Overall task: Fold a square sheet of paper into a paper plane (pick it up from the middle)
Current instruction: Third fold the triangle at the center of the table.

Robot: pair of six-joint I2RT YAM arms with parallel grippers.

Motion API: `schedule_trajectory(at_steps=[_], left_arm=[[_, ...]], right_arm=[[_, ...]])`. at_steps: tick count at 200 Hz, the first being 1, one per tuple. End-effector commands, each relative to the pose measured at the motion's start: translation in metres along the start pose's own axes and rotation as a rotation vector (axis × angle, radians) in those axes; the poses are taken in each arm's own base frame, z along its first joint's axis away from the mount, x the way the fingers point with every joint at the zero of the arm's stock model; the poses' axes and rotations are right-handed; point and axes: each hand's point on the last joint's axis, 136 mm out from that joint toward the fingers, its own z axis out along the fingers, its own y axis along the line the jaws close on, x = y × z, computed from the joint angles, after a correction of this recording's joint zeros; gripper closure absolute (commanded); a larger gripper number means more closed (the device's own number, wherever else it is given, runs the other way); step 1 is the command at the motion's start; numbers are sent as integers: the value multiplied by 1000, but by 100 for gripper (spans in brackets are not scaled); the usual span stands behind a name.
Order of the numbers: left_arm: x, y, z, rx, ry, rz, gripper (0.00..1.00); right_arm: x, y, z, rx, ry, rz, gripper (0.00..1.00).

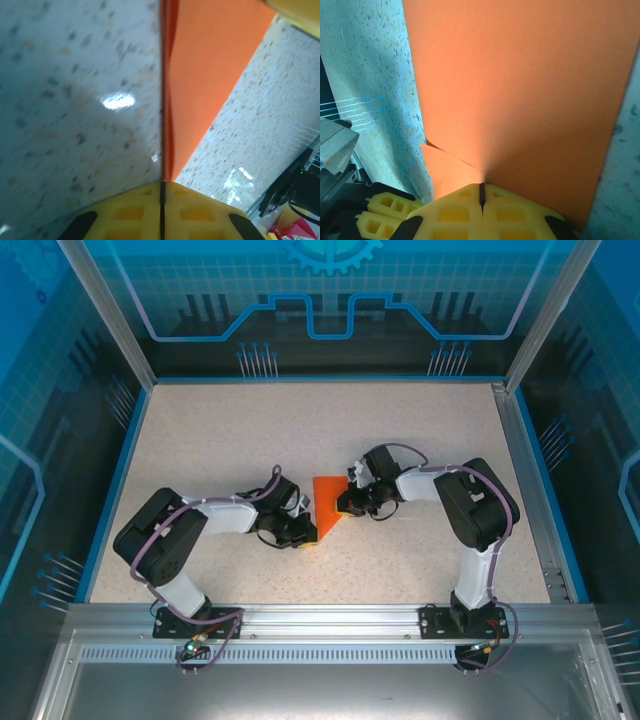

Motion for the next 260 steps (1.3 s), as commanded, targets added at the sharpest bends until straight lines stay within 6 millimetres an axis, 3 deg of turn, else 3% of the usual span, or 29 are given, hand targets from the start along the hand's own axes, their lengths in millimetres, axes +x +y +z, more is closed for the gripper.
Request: schedule_trajectory(at_steps=[1, 44, 69, 89, 114, 173, 260], left_arm=[[2, 1, -15, -42, -20, 10, 90], [-45, -44, -35, -13, -159, 89, 90], [-66, -51, -27, -31, -176, 97, 90], [-75, -43, -15, -71, -163, 76, 91], [-78, -30, -3, -118, -147, 54, 93], [-79, -22, 0, -147, -152, 56, 92], [-78, -19, 2, -150, -144, 54, 92]], right_arm=[[7, -19, 0, 90, 20, 38, 100], [-5, 9, -13, 46, -15, -7, 97], [-10, 15, -23, 59, -39, -23, 94], [-11, 14, -33, 69, -64, -21, 89], [-11, 3, -41, 84, -86, 5, 86], [-5, -15, -42, 101, -88, 48, 77], [-7, 3, -29, 26, -41, 13, 73]])
